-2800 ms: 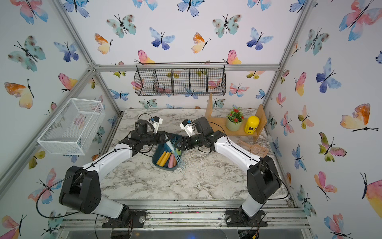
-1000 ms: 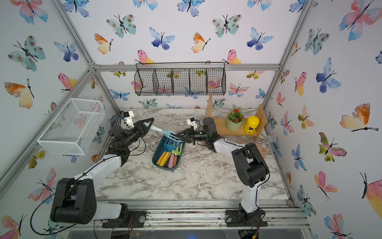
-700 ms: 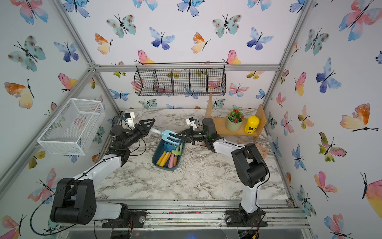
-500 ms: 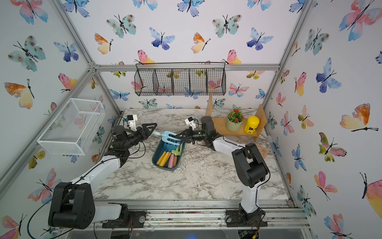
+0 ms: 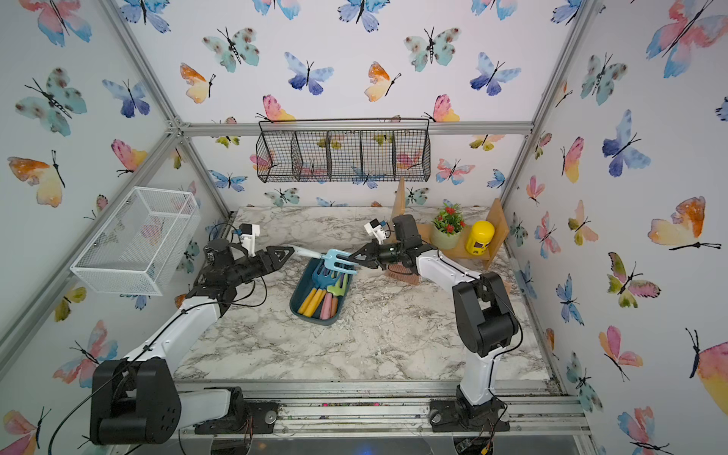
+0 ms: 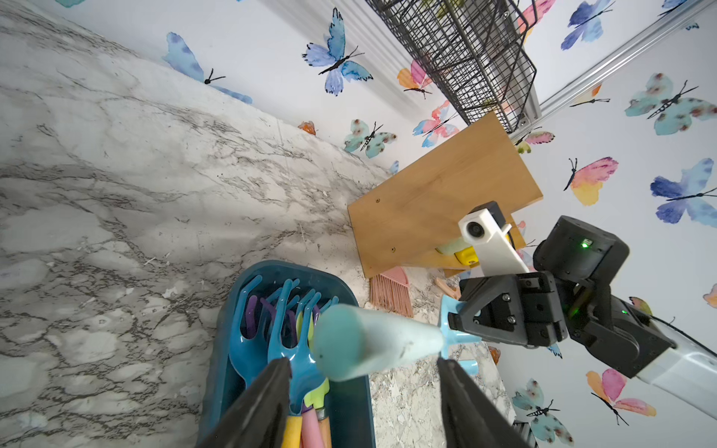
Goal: Put the rake into the storage box
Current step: Pick up the rake at the center of the board.
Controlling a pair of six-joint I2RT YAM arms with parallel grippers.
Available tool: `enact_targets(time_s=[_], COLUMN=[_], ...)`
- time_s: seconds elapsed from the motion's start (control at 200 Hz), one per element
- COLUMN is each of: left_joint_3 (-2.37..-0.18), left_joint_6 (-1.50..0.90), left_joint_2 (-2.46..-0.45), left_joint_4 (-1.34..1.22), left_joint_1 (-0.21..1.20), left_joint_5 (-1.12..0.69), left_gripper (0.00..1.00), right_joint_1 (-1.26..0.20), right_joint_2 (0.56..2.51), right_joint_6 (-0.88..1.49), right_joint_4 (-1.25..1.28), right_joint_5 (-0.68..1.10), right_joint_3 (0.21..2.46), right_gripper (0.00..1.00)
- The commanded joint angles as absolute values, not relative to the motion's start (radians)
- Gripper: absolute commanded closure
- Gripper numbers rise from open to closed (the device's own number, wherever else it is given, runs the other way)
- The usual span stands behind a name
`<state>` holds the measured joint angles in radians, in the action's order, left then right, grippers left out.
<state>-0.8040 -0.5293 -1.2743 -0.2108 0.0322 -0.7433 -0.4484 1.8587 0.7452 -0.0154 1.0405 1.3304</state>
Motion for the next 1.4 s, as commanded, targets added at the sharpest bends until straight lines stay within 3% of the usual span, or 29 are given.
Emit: enact_targets(time_s=[0.0,0.32,0.631,0.981,1.051,1.121,1.216,1.317,1.397], left_joint_3=[-0.824,-0.835,-0.774,-0.773,-0.772,-0.783,-0.804,-0.807,-0.804], left_joint_6=[-0.495,-0.472,-0.74,-0.634,-0.626,-0.606,-0.576,-0.569,-0.569], left_joint_2=[-1.283,-1.382,-1.453,-1.471,-1.468,-1.464,-1.467,-1.469,-1.47], left_joint_4=[-0.234,-0.324,-0.675,-0.511,-0.495,-0.468,-0.423,-0.411,-0.411], left_joint_1=[0.03,0.008,0.02,0.163,0.164,0.167,0.168,0.171,0.172], left_joint_5=[-0.832,-0.989,-1.164,-1.226,-1.235,-1.237,-1.236,-1.225,-1.214], left_gripper=[0.36,0.36,0.38,0.42,0.48,0.71,0.91,1.0,1.0], right_joint_1=[-0.45,-0.451,-0.451,-0.451,-0.451,-0.451,-0.451,-0.451,-0.451], right_joint_2=[1.812,1.765,1.735,1.779,1.788,1.8,1.812,1.816,1.814], right_joint_6=[0.632,0.443,0.44,0.418,0.416,0.416,0.411,0.404,0.39], right_joint_4=[-0.136,-0.349,-0.331,-0.361,-0.362,-0.365,-0.374,-0.384,-0.4], right_joint_5=[1.08,1.167,1.173,1.163,1.161,1.158,1.157,1.152,1.133], right_joint_3=[1.384,1.378,1.321,1.389,1.403,1.416,1.429,1.436,1.441], right_gripper=[0.97,0.98,0.98,0.98,0.98,0.97,0.97,0.97,0.93])
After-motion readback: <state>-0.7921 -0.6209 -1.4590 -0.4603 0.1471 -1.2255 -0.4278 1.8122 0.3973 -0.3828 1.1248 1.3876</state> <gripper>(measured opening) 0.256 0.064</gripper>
